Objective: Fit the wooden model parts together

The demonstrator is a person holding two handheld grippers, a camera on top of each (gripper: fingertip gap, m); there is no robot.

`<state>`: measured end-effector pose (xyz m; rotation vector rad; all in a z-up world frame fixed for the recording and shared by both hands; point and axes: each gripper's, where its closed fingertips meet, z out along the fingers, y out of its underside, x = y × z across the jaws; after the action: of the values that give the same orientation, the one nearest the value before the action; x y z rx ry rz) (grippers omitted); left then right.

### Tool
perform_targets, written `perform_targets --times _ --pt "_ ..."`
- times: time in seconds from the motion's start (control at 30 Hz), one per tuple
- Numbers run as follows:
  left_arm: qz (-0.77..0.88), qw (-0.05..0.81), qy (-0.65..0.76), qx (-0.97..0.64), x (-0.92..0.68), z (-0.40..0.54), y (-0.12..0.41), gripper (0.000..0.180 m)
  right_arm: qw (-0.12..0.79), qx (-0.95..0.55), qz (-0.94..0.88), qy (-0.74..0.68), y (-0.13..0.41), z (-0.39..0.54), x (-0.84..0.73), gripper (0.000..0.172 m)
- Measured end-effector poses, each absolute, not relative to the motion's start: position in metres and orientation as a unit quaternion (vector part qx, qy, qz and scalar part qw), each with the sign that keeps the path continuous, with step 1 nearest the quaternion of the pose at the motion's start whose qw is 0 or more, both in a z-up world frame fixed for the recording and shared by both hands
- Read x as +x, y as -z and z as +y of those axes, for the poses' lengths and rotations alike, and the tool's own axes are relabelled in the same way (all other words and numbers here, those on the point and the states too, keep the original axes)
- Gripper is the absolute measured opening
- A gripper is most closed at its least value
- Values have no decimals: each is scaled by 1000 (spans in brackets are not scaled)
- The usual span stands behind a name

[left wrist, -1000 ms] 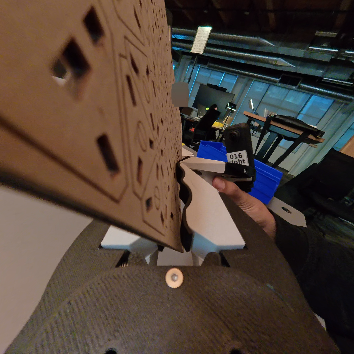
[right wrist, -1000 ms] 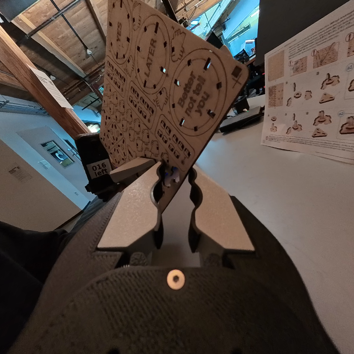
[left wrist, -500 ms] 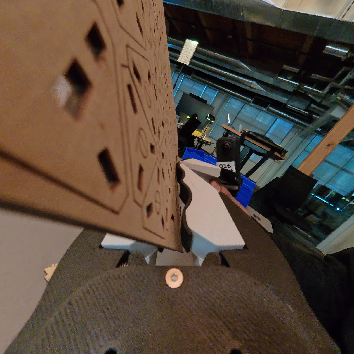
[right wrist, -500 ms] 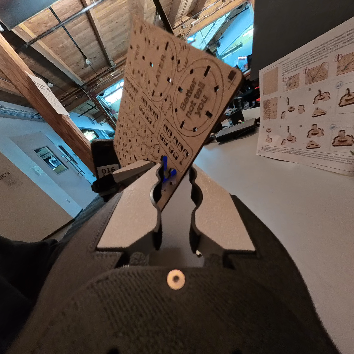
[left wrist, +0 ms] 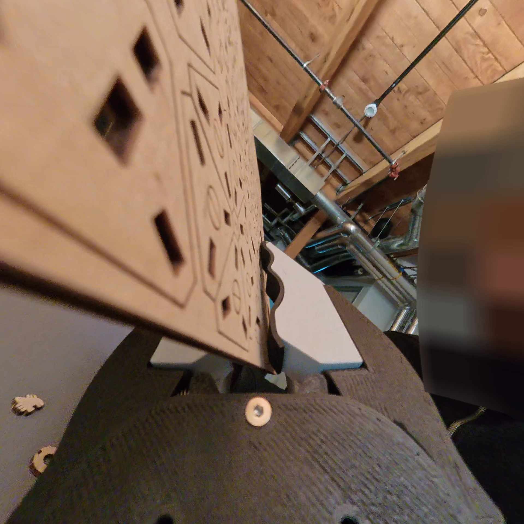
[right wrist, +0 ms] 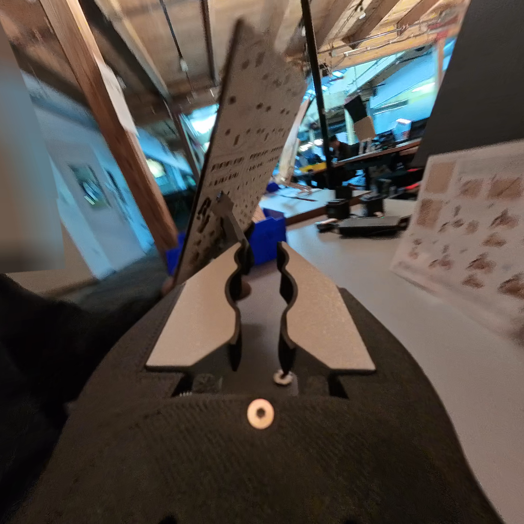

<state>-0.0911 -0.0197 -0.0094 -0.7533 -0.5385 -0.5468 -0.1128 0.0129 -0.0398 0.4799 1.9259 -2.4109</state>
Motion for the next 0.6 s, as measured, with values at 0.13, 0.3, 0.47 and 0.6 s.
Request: perform_targets --times 0.13,0.3,0.47,0.6 --pt "-251 852 254 -383 -86 -11 11 0 -268 56 677 683 44 6 -110 44" --pt "-262 842 281 -379 -87 -4 16 0 -475 -17 594 649 23 9 -94 29" --pt "-263 831 322 -369 -82 7 18 0 -496 -13 572 653 17 10 -91 28" --pt "-264 833 332 -356 -83 5 18 0 -491 -18 574 656 15 11 -88 11"
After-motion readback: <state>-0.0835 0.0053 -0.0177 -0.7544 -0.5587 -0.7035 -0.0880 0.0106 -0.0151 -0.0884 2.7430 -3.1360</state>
